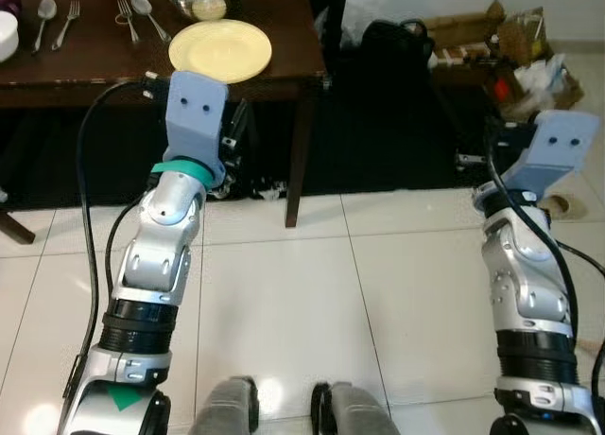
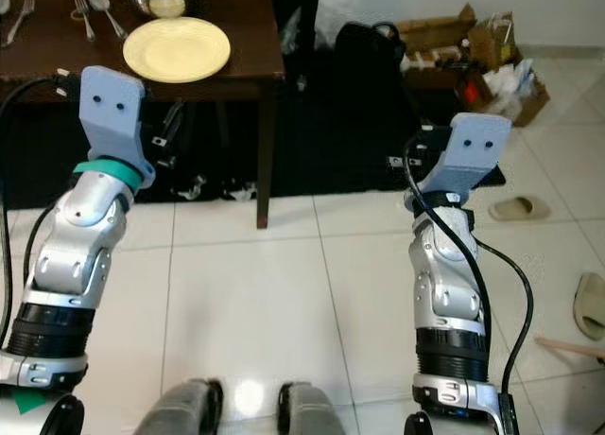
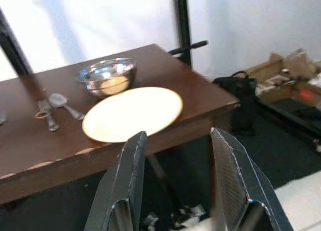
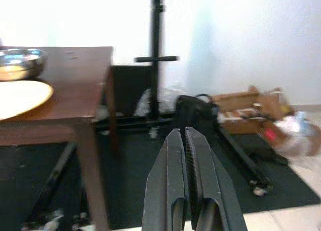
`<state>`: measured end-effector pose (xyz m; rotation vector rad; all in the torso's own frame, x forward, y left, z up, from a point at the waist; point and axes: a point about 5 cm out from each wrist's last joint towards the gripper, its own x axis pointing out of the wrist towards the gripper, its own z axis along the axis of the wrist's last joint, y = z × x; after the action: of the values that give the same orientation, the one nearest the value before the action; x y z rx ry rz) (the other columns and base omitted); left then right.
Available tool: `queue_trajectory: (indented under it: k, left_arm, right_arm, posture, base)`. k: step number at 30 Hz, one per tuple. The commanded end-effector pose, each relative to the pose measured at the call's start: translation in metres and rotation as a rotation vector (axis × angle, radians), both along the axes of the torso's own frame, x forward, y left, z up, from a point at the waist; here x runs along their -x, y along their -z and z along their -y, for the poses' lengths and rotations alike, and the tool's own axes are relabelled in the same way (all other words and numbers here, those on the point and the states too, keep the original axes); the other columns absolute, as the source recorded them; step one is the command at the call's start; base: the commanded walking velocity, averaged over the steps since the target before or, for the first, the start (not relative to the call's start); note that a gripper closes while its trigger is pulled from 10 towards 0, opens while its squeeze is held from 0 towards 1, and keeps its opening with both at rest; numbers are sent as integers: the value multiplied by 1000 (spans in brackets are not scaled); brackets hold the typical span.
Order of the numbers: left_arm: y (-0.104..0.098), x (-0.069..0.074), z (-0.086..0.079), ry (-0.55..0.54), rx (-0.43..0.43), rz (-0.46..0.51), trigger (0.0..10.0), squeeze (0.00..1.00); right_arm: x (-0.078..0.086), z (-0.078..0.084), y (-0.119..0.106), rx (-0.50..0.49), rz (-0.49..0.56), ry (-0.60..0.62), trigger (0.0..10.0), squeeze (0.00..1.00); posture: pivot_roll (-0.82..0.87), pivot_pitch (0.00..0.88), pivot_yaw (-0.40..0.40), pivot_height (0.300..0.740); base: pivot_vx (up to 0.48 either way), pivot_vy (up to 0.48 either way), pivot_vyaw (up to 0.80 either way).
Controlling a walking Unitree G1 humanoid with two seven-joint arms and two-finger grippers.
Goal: Setting the table
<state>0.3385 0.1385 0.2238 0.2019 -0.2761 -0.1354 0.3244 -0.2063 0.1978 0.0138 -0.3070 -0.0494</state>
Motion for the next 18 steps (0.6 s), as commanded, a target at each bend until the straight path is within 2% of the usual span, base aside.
queue_trajectory:
  k: [1, 11, 18]
  left_arm:
    - [3, 0, 0, -8, -1, -8, 10000, 0]
    - [2, 0, -1, -15, 0, -6, 10000, 0]
    - [2, 0, -1, -13, 2, -7, 10000, 0]
  right_arm:
    - [1, -3, 0, 8, 4, -26, 10000, 0]
    - [-1, -11, 2, 18, -10, -65, 10000, 0]
    - [-2, -3, 2, -27, -11, -20, 10000, 0]
  posture:
    - [15, 80, 28, 740]
    - [18, 85, 28, 740]
    - [18, 87, 28, 740]
  base:
    - [461, 0, 0]
    - [461, 0, 0]
    - [461, 0, 88]
